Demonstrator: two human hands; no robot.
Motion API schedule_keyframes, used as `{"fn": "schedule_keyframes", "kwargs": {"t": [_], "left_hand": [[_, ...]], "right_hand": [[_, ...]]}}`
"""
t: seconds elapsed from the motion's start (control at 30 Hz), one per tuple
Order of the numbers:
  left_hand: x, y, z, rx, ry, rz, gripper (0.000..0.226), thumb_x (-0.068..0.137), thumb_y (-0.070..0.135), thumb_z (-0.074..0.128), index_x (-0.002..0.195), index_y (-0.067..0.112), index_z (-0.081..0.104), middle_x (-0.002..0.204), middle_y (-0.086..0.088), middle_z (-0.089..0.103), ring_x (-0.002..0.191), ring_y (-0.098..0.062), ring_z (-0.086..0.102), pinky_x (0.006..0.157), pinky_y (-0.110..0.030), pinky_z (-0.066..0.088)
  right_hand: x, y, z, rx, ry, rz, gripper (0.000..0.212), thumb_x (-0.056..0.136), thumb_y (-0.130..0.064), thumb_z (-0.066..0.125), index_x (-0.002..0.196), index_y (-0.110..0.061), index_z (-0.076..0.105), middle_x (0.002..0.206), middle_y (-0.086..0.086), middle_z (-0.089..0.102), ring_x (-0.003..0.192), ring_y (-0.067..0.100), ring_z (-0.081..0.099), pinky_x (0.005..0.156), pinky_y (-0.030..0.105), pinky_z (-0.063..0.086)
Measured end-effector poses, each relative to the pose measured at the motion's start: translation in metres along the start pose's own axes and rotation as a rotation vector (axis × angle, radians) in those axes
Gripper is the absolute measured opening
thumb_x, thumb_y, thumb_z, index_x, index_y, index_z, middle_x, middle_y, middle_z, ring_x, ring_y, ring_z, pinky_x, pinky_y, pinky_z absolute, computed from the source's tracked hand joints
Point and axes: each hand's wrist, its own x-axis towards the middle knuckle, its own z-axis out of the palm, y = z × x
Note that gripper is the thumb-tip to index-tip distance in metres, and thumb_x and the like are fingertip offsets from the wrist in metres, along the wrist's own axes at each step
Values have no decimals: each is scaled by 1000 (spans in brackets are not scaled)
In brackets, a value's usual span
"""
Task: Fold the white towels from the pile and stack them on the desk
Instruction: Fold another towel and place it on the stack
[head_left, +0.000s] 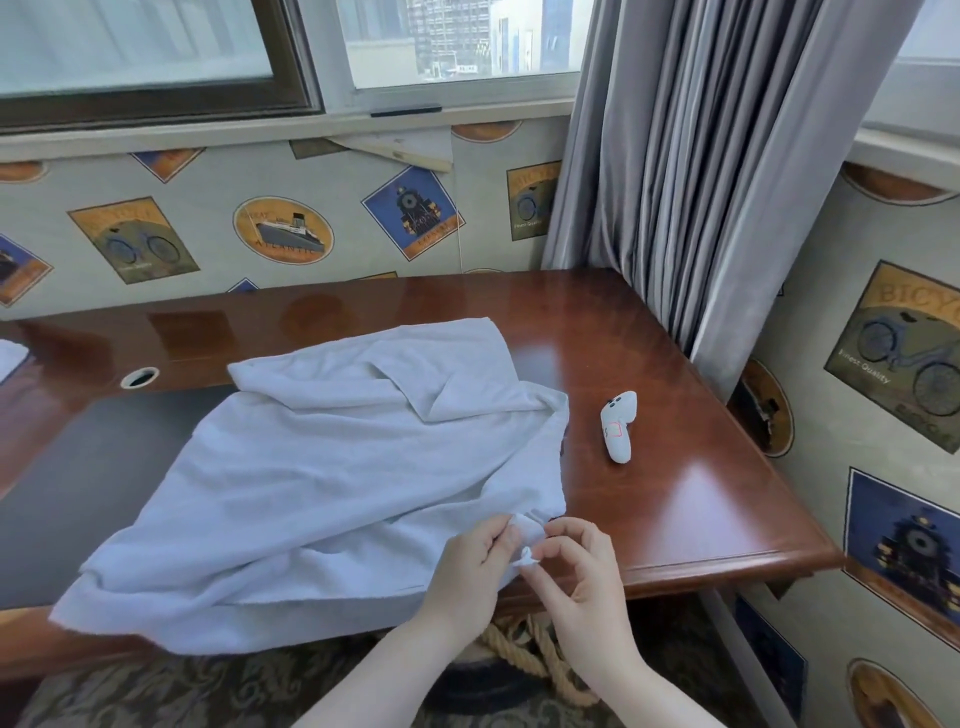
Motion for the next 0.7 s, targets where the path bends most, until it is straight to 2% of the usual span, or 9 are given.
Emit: {"fn": "schedule_keyframes", "kwargs": {"t": [0.07,0.17,0.23,0.3,0.4,0.5,0.53,0.6,0.7], "left_hand": [[1,6,1,39,-28,49,33,102,29,42,83,45,64,81,17,65,80,-4,60,69,-20,46],[-4,5,2,18,-68,37,26,102,36,43,99,44,67,96,21,69,94,0,63,83,-23,50],[-7,2,0,-22,-102,16,25,101,46,43,109,41,67,107,22,69,105,2,62,91,-22,49],[-10,-1,-3,48,-151,-2,26,93,57,47,111,46,62,106,23,68,102,5,60,87,-16,47],[-9,-4,-14,329,-38,23,14,87,50,51,99,44,54,81,24,61,79,6,55,60,-10,37],[-2,-10,-37,454,114,-39,4,88,32,51,84,31,53,77,11,60,72,-8,54,55,-20,38],[0,-13,-47,497,113,-78,7,88,30,51,81,28,52,77,8,61,72,-13,55,57,-27,40],[-3,-27,-70,567,53,-187,11,86,28,50,76,26,50,77,5,61,76,-22,57,58,-32,39],[-20,-56,-99,583,-44,-337,33,89,34,54,61,25,39,65,0,47,73,-24,52,54,-31,30]], "right_hand": [[1,-1,0,5,56,-27,27,80,-10,78,79,-34,66,115,-18,57,118,5,47,94,38,45],[3,1,-3,7,41,-51,25,83,-8,75,82,-32,68,112,-18,64,116,9,51,93,34,44],[4,-1,-4,83,2,-16,27,85,-5,72,82,-31,68,106,-16,68,106,12,58,87,29,47],[7,-3,-2,156,-11,24,25,87,0,68,83,-25,67,96,-9,70,92,12,63,79,20,47],[24,-11,6,210,-25,73,19,92,-1,61,87,-19,62,81,-7,66,75,10,58,71,24,45],[47,-28,16,346,27,115,14,97,-5,55,90,-18,54,80,-5,58,74,10,53,71,23,44],[52,-34,18,370,66,108,14,98,-7,53,91,-19,52,86,-5,57,79,8,53,77,21,44],[58,-38,28,357,136,119,12,101,-13,51,94,-23,50,94,-7,54,88,3,52,84,21,41],[58,-24,48,362,261,364,1,102,-23,47,102,-23,47,98,-7,52,97,15,50,88,32,39]]}}
